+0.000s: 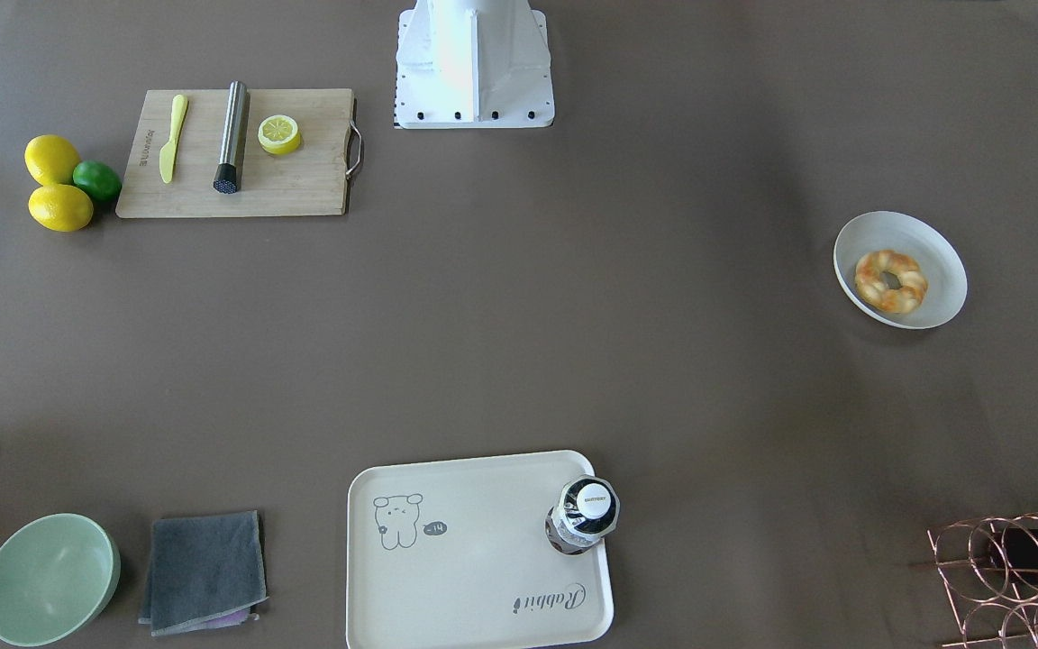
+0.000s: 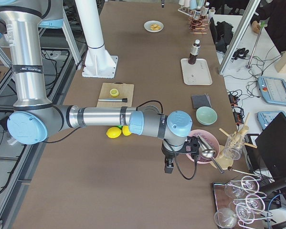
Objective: Place donut on tray
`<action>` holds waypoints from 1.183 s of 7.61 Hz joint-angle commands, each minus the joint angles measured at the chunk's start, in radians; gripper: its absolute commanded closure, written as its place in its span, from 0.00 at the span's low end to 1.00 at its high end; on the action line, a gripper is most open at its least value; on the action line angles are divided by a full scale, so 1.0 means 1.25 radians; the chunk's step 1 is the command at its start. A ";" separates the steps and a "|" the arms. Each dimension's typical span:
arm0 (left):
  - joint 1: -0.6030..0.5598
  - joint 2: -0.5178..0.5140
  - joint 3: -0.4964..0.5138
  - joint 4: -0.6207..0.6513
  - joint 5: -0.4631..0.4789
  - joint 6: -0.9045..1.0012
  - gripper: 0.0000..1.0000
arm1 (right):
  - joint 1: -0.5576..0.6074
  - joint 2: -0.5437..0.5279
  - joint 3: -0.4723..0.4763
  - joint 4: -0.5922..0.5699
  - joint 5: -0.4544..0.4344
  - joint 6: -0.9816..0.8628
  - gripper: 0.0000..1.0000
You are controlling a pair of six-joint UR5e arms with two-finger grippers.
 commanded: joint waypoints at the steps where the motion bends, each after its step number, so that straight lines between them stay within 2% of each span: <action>1: 0.124 0.064 0.003 -0.180 0.042 -0.161 0.02 | 0.000 -0.001 -0.003 0.002 -0.001 0.000 0.00; 2: 0.148 0.070 0.012 -0.209 0.067 -0.160 0.02 | 0.000 -0.001 -0.002 0.004 -0.001 0.000 0.00; 5: 0.181 0.063 0.125 -0.359 0.079 -0.163 0.03 | 0.000 0.001 -0.003 0.004 -0.002 0.000 0.00; 6: 0.187 0.060 0.125 -0.359 0.080 -0.164 0.04 | 0.000 0.003 -0.003 0.002 -0.002 0.000 0.00; 9: 0.212 0.046 0.131 -0.358 0.097 -0.163 0.16 | 0.000 0.001 0.002 -0.001 -0.001 0.001 0.00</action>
